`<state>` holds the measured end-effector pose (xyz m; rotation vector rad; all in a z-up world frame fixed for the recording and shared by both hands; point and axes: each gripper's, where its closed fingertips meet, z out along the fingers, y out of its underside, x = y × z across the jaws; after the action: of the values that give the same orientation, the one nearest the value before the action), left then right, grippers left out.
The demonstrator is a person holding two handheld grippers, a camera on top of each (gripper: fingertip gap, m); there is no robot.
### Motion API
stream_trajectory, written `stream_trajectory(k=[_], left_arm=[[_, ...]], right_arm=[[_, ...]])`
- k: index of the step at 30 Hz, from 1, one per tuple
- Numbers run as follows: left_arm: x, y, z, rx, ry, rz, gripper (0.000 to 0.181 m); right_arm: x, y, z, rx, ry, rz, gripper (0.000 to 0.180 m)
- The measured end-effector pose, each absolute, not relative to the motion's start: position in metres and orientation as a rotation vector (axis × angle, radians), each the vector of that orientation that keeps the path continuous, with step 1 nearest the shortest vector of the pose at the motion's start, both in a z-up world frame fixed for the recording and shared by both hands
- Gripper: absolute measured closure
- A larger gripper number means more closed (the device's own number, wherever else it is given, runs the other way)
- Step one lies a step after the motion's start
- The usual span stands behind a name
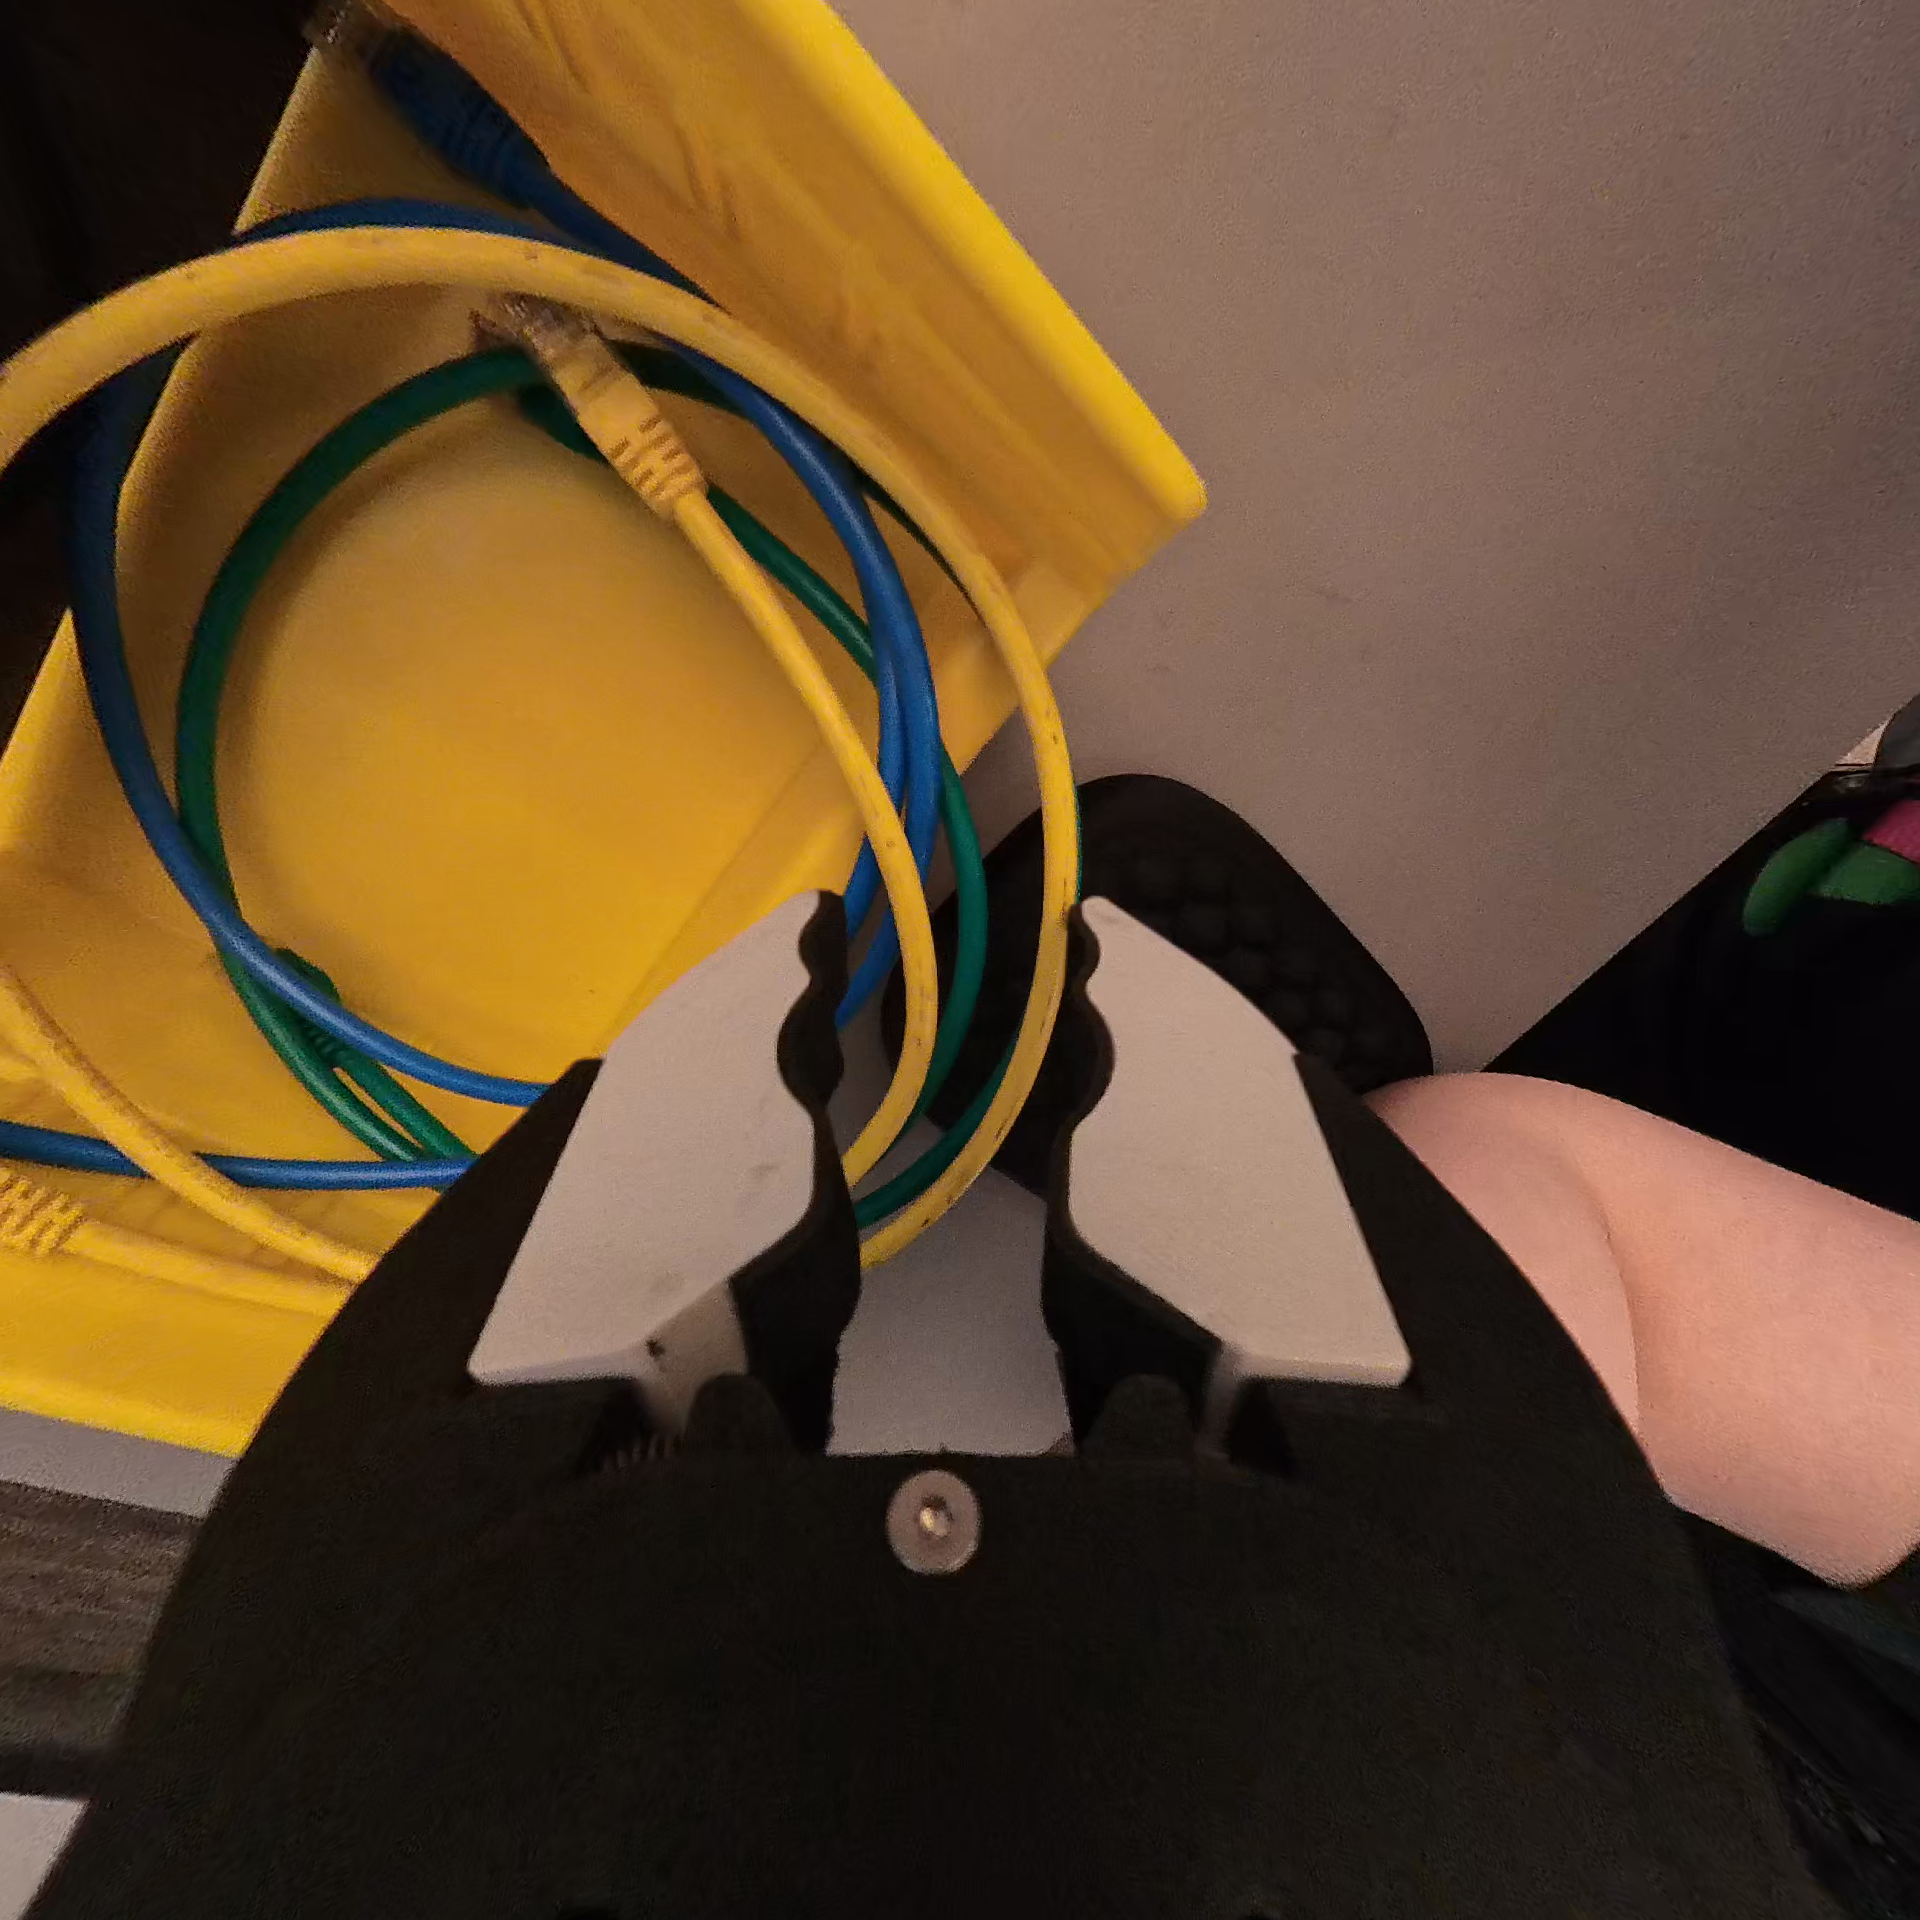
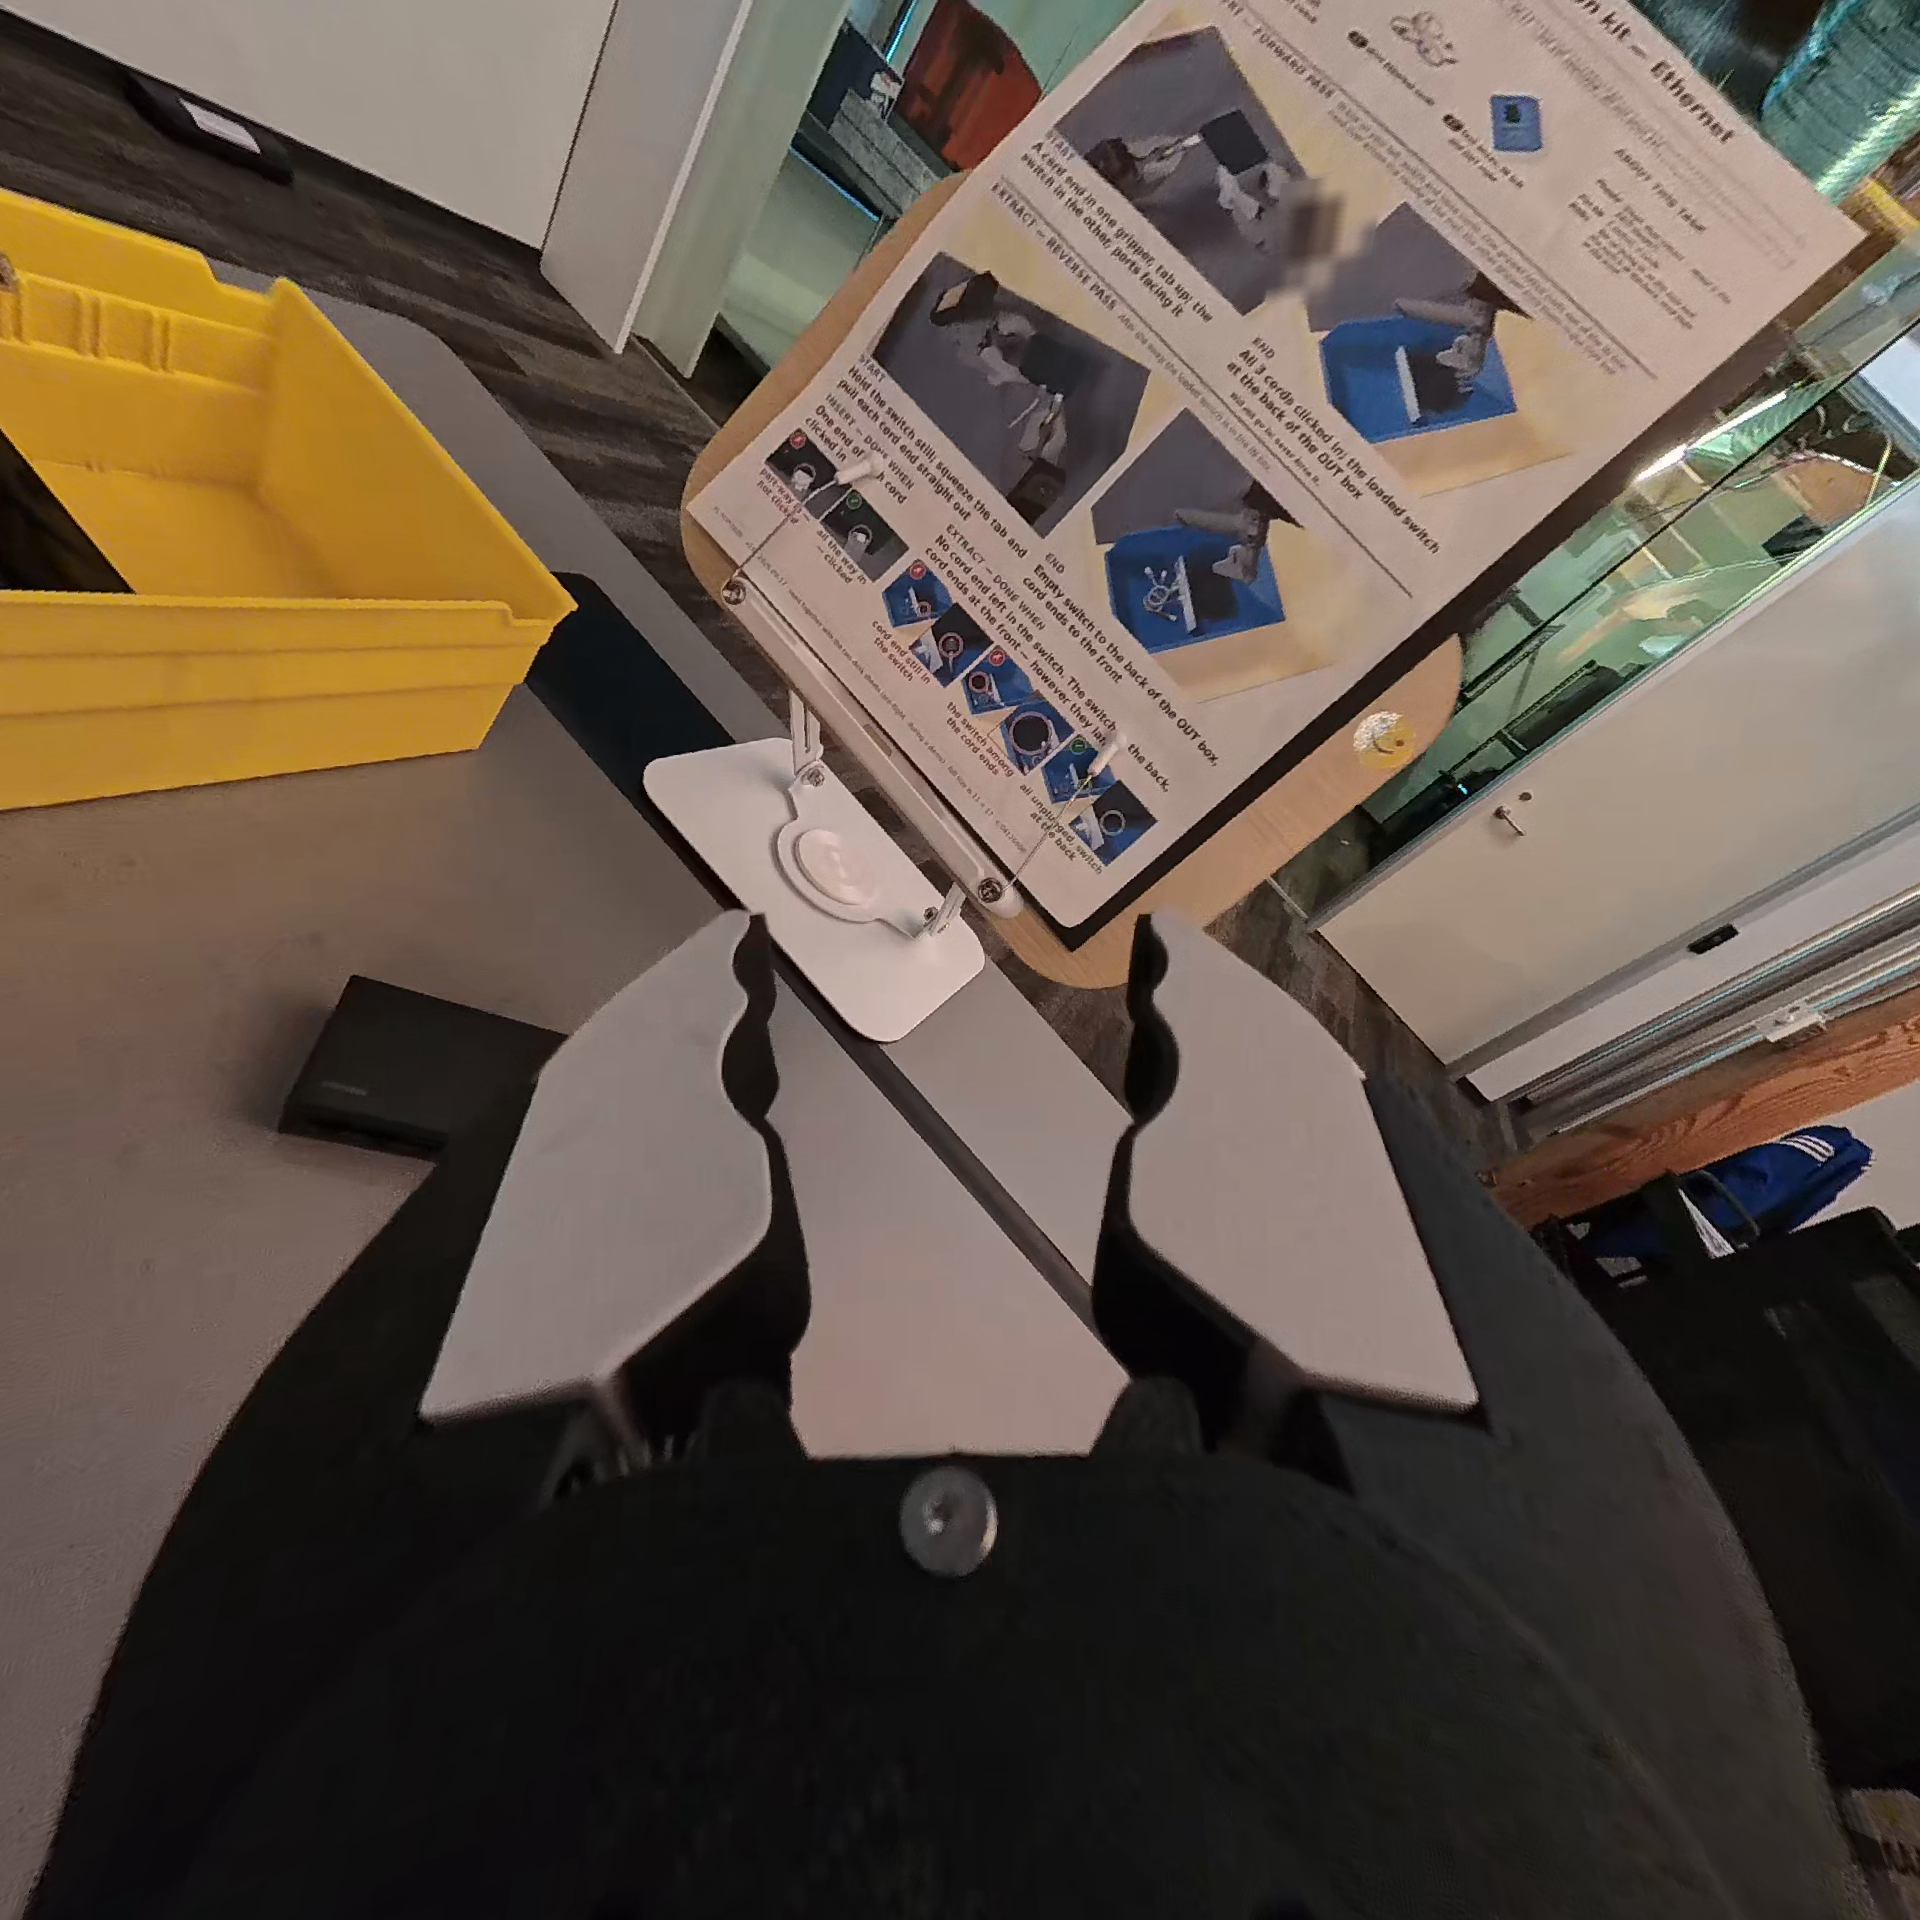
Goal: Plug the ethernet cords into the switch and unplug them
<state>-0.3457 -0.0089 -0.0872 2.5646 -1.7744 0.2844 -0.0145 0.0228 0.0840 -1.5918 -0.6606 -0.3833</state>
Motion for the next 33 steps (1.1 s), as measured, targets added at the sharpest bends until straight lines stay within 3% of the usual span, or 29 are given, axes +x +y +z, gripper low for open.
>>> stream_trajectory(k=[10, 23, 33], left_arm=[[-0.347, -0.009, -0.092, 2.547, -1.747, 0.291, 0.136], [-0.346, -0.016, -0.094, 2.494, -1.691, 0.425, 0.167], [-0.350, -0.005, -0.070, 2.616, -1.752, 0.269, 0.175]], right_arm=[[-0.016, 0.024, 0.077, -1.619, -0.708, -0.422, 0.113], [-0.016, 0.026, 0.067, -1.648, -0.750, -0.461, 0.113], [-0.017, 0.026, 0.066, -1.649, -0.771, -0.474, 0.114]])
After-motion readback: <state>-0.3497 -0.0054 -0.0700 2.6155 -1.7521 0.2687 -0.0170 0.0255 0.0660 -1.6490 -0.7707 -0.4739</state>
